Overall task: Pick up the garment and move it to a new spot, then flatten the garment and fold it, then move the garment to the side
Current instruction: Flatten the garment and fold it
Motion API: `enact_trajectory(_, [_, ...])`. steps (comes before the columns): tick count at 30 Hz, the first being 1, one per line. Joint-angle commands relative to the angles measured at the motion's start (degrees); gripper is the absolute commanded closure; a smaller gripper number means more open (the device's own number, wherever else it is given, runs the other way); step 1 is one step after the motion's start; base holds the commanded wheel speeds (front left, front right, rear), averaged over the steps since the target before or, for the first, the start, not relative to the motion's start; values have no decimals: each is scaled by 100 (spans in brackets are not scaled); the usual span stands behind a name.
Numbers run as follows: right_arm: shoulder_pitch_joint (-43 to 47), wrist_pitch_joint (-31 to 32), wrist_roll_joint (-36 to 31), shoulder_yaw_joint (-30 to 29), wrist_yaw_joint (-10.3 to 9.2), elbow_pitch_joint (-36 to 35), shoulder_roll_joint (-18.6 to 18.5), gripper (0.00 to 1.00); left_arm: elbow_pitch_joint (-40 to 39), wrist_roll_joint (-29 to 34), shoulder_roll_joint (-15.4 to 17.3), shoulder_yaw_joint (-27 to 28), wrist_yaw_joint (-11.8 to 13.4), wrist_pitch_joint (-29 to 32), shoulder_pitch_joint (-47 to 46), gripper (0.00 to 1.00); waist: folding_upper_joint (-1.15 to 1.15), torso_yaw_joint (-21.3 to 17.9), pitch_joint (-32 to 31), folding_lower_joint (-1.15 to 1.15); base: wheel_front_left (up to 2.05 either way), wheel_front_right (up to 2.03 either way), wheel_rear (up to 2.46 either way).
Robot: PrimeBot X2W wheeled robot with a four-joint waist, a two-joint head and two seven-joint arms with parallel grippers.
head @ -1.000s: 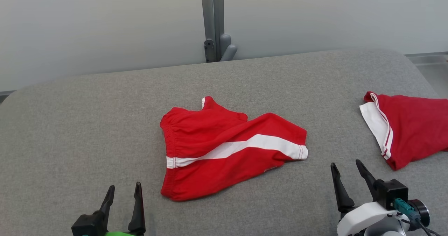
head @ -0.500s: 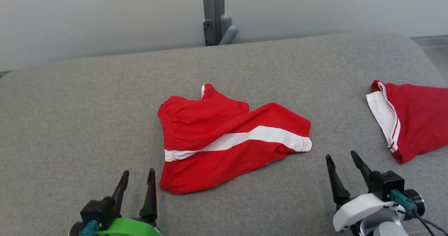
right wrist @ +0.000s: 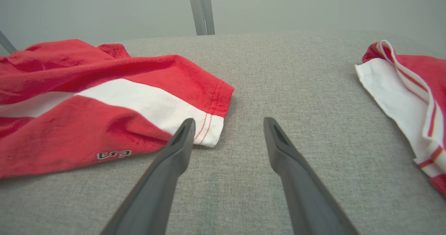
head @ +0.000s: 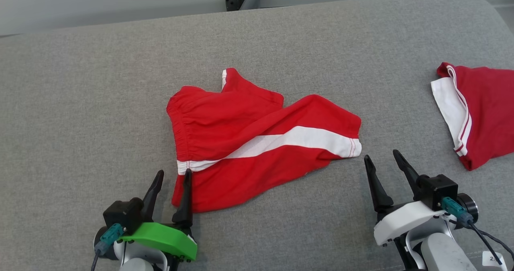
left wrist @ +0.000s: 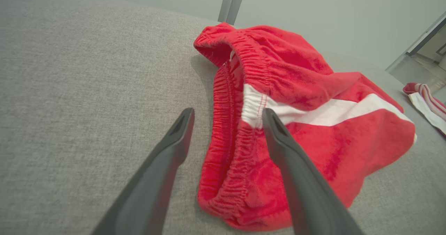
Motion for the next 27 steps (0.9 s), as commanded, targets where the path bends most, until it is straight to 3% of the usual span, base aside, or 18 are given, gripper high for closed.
enact_trajectory(1, [-51,-15,23,2,-7,11,-31,0,26,-49,22,-13,-41,4,-96,0,0,-51,59,0,0,0,0])
enact_trajectory(24, [-167,-15,11,37,-7,34,-46,0,-361,-31,22,-130,-38,4,-85,0,0,3,281,0,0,0,0])
enact_trajectory(25, [-171,-15,6,39,-7,35,-42,0,-362,-37,22,-136,-38,4,-81,2,0,8,284,0,0,0,0])
enact_trajectory(27, [-192,-15,3,37,-7,38,-38,0,-334,-44,22,-182,-38,4,-96,22,0,14,292,0,0,0,0])
